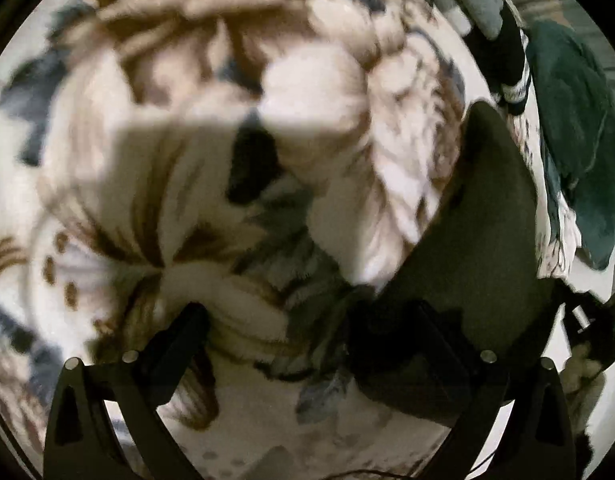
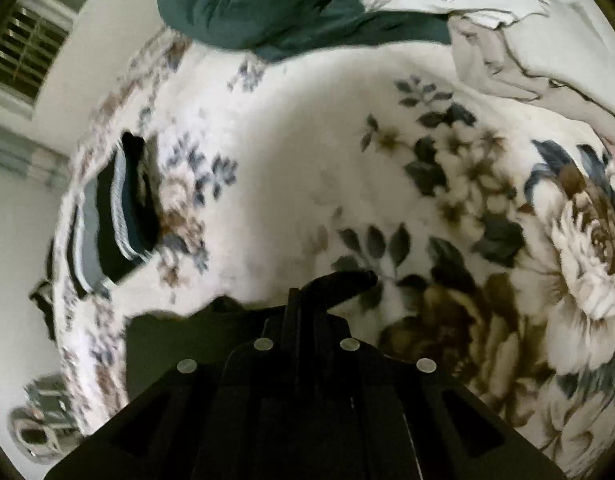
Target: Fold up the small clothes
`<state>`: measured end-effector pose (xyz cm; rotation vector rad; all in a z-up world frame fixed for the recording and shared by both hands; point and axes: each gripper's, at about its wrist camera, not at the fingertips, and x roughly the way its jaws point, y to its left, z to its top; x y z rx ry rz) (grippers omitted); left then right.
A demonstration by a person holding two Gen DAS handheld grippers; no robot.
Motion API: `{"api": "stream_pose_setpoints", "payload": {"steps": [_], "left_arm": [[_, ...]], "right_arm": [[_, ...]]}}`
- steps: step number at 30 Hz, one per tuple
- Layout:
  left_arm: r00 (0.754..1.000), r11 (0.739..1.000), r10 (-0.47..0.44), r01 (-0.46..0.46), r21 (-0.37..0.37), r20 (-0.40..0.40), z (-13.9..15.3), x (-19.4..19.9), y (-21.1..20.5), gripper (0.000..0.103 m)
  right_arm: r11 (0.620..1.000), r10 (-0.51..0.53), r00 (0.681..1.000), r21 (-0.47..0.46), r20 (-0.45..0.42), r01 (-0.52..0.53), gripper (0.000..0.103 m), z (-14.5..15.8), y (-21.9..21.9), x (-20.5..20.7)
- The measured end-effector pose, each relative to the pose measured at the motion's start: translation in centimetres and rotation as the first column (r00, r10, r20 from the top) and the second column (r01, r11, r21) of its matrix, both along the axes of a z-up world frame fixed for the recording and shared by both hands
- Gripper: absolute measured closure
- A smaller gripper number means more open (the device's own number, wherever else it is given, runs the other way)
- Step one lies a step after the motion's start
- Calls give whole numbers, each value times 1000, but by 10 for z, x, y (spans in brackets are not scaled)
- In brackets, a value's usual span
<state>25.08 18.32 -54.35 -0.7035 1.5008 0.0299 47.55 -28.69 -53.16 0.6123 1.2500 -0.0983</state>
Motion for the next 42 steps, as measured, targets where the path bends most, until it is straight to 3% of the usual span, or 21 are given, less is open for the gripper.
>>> {"api": "stream_pose_setpoints", "payload": {"steps": [3, 6, 9, 12, 16, 18, 19, 20, 21, 22, 26, 29, 31, 33, 36, 37, 38, 40, 42], "left_arm": [[999, 996, -29, 24, 89, 46, 30, 2, 3, 0], [993, 982, -102, 90, 163, 67, 43, 11, -1, 0], [985, 968, -164, 149, 203, 61, 41, 21, -10, 0], [979, 959, -197, 182, 217, 50, 34, 37, -42, 0], [973, 947, -226, 209, 242, 43, 26, 47, -66, 0], [971, 941, -235, 218, 260, 38, 25, 50, -75, 0], [970, 936, -242, 224, 271, 36, 26, 51, -78, 0], [968, 932, -247, 228, 282, 34, 27, 52, -81, 0], [967, 928, -252, 232, 291, 32, 28, 54, -83, 0], [965, 923, -261, 240, 300, 31, 28, 57, -87, 0], [954, 902, -299, 275, 334, 22, 31, 61, -98, 0], [949, 895, -314, 290, 339, 16, 31, 61, -102, 0], [952, 897, -306, 283, 339, 16, 32, 59, -101, 0], [956, 904, -292, 270, 332, 18, 34, 58, -100, 0], [957, 904, -288, 258, 341, 38, 40, 61, -98, 0], [955, 901, -292, 258, 349, 45, 42, 62, -98, 0], [953, 897, -298, 261, 358, 53, 44, 63, -97, 0], [950, 889, -306, 263, 375, 59, 46, 70, -99, 0], [949, 889, -307, 259, 378, 71, 47, 78, -100, 0]], "right_arm": [[999, 36, 991, 29, -127, -33, 97, -28, 11, 4], [980, -38, 966, 182, -255, 86, 92, -58, -11, -20], [933, -127, 937, 282, -327, 225, 64, -75, -32, -72], [893, -152, 907, 338, -393, 296, 62, -90, -30, -114], [792, -131, 853, 464, -505, 397, 60, -117, -6, -160], [749, -158, 857, 506, -490, 428, 60, -119, 6, -172], [758, -185, 860, 488, -476, 433, 62, -116, 9, -174], [778, -217, 865, 455, -452, 433, 92, -107, 10, -176], [804, -227, 874, 423, -430, 418, 99, -98, 11, -176], [840, -244, 886, 370, -395, 397, 99, -80, 11, -177], [904, -258, 913, 255, -315, 343, 101, -24, 7, -192], [935, -202, 898, 196, -391, 296, 103, -24, 5, -208], [936, -202, 860, 167, -468, 311, 103, -45, -3, -220], [895, -205, 834, 247, -511, 371, 103, -65, -14, -225], [850, -203, 857, 349, -474, 395, 101, -74, -27, -207], [857, -195, 876, 357, -441, 371, 99, -72, -30, -194], [869, -182, 898, 362, -400, 338, 89, -70, -31, -179], [877, -154, 933, 390, -326, 281, 42, -72, -32, -145], [892, -102, 953, 397, -284, 214, 37, -83, -29, -109]]}}
